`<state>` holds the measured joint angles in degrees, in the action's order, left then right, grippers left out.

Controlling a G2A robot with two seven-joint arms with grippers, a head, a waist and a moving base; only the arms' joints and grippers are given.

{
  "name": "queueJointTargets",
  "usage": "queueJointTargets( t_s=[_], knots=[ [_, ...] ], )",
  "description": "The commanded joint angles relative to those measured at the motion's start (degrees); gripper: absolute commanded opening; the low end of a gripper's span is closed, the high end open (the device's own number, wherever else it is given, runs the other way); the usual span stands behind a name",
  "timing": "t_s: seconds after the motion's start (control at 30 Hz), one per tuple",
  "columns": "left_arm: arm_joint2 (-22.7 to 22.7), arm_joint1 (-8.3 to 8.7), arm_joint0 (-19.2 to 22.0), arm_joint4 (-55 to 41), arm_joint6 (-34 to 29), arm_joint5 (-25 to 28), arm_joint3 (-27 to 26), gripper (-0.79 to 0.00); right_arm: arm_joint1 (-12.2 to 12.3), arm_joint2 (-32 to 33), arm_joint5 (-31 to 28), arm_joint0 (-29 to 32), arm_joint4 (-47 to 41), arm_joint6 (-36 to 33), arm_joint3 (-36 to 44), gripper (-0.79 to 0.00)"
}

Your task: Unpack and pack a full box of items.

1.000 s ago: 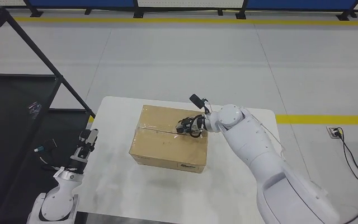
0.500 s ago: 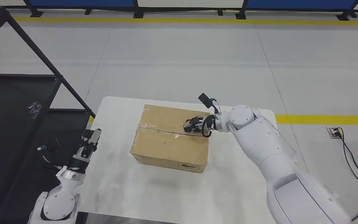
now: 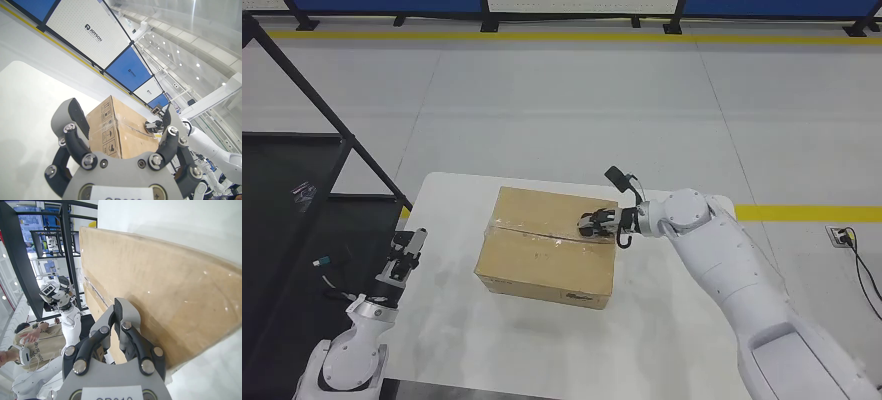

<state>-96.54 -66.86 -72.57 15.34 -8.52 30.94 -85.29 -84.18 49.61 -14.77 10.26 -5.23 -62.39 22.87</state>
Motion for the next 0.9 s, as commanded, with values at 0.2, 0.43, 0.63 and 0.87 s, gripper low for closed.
queueJointTargets(
  t_s=[0.2,0.43,0.63,0.87],
  knots=[
    [0.2,0.05,0.2,0.0,0.1,-0.1,0.2,0.0,4.7,5.0,3.7,5.8,2.4,-0.6,11.6,-0.785],
    [0.5,0.07,0.5,0.0,0.1,0.1,0.3,0.0,9.0,11.6,10.5,14.0,6.0,0.0,26.1,-0.785],
    [0.6,0.12,0.5,0.0,0.0,0.1,0.4,0.0,11.6,16.3,14.7,20.6,7.8,-0.8,36.0,-0.785],
    [0.7,0.16,0.5,0.0,0.0,0.0,0.2,0.0,12.7,18.9,17.5,23.5,7.8,-0.1,38.9,-0.785]
  ],
)
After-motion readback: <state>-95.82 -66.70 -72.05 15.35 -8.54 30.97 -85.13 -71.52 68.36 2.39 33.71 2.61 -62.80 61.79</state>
